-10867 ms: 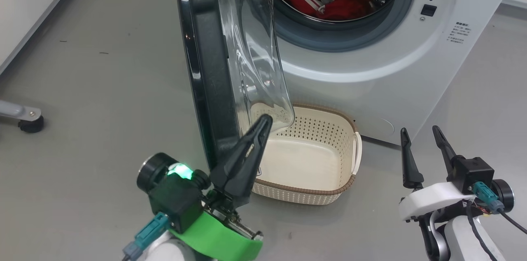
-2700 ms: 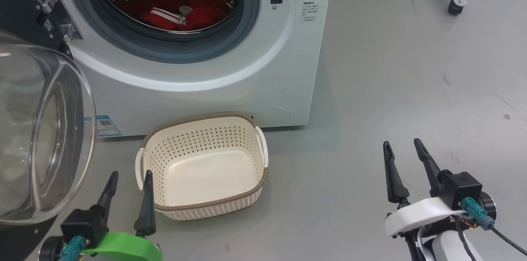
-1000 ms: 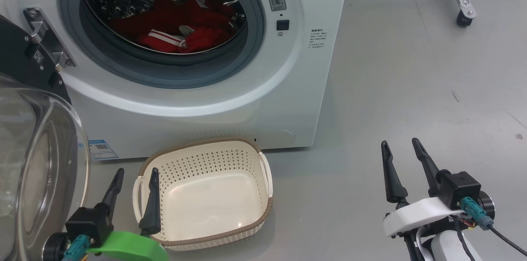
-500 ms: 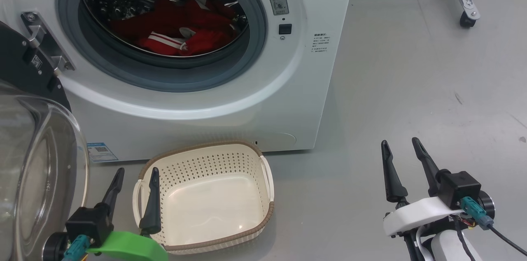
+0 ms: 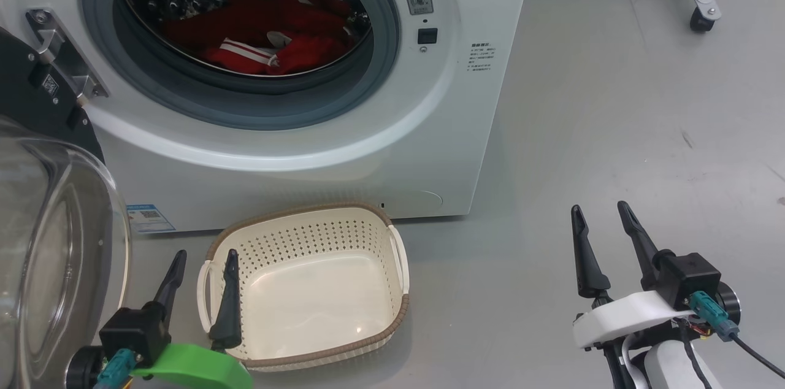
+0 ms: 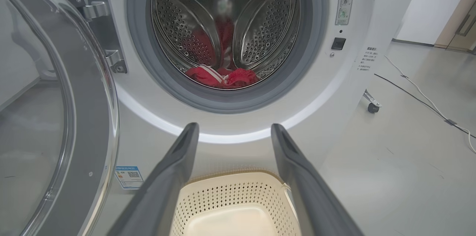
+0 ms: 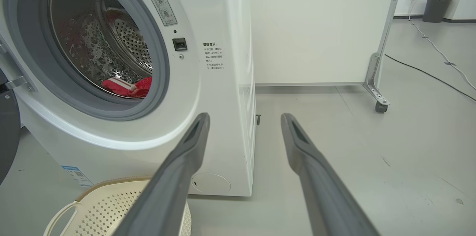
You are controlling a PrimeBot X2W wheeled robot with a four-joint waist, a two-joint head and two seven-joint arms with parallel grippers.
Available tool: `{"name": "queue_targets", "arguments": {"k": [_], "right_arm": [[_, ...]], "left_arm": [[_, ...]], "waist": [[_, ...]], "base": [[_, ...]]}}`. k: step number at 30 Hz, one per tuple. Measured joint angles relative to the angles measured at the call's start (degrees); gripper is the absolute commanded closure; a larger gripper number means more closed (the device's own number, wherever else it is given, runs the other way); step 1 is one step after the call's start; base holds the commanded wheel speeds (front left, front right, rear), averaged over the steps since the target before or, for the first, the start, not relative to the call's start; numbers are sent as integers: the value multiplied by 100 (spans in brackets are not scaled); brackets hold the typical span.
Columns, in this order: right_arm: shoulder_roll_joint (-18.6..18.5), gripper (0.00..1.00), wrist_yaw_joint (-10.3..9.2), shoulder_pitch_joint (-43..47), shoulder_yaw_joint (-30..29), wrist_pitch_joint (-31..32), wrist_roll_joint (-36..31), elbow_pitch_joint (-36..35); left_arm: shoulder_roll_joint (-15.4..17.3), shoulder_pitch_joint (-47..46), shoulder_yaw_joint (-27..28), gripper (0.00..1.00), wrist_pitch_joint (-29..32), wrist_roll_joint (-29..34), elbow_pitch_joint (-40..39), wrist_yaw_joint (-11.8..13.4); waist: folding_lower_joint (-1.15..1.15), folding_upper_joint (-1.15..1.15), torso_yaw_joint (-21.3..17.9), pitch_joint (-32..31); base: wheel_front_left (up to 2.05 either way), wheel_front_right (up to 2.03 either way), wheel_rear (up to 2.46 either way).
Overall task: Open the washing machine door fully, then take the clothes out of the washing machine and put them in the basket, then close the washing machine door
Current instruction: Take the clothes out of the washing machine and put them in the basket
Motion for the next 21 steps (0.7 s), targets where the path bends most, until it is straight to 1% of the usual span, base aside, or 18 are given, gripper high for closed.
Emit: {"name": "queue_targets", "arguments": {"k": [6,10,14,21], "right_arm": [[0,0,0,-31,-29,0,-9,-69],[-1,0,0,-70,-4,0,-23,-133],[-1,0,2,-188,35,0,-70,-223],[-3,0,7,-525,158,0,-86,-403]], "left_arm": [[-16,-58,-67,0,119,-60,112,-14],[-36,-268,-96,0,194,-185,289,-38],[-63,-607,-191,0,256,-213,411,-96],[-77,-1412,-186,0,544,-342,738,-192]], "waist": [[0,0,8,166],[0,0,7,333],[0,0,-2,548],[0,0,-68,1026]], "base": [[0,0,0],[0,0,0],[0,0,0],[0,0,0]]}}
